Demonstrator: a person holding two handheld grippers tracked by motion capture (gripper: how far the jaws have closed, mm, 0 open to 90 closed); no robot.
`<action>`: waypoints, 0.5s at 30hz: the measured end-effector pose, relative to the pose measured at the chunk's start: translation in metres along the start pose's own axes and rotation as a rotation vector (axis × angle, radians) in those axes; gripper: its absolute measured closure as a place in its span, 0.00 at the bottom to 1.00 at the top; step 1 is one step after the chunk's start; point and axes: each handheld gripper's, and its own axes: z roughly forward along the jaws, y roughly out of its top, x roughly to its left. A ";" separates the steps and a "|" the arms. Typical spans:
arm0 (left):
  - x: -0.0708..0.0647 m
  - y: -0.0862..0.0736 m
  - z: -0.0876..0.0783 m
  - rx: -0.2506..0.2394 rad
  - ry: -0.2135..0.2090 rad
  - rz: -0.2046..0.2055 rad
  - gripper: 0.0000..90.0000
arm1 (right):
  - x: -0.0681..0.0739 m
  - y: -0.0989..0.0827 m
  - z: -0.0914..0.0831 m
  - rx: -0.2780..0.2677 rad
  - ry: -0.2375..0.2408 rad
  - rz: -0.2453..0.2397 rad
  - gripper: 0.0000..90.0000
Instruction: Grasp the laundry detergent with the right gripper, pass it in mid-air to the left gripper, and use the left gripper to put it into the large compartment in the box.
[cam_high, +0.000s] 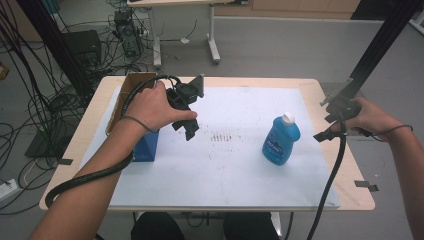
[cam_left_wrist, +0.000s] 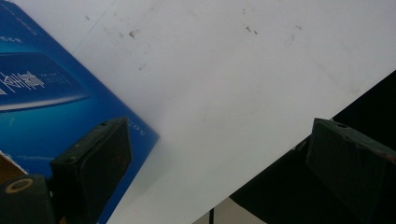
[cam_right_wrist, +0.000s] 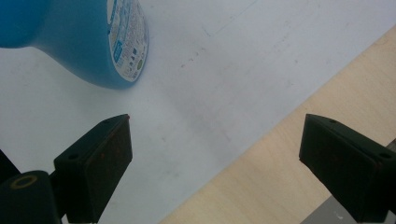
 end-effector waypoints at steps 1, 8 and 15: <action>0.000 0.000 0.000 -0.001 0.001 0.002 0.08 | 0.000 0.000 0.000 0.001 0.001 -0.002 0.10; 0.001 0.001 0.003 0.009 -0.003 0.000 0.08 | -0.001 0.000 -0.002 -0.001 -0.001 0.001 0.10; 0.002 0.001 0.002 0.006 -0.006 0.002 0.08 | 0.001 -0.001 -0.003 0.007 -0.004 0.004 0.10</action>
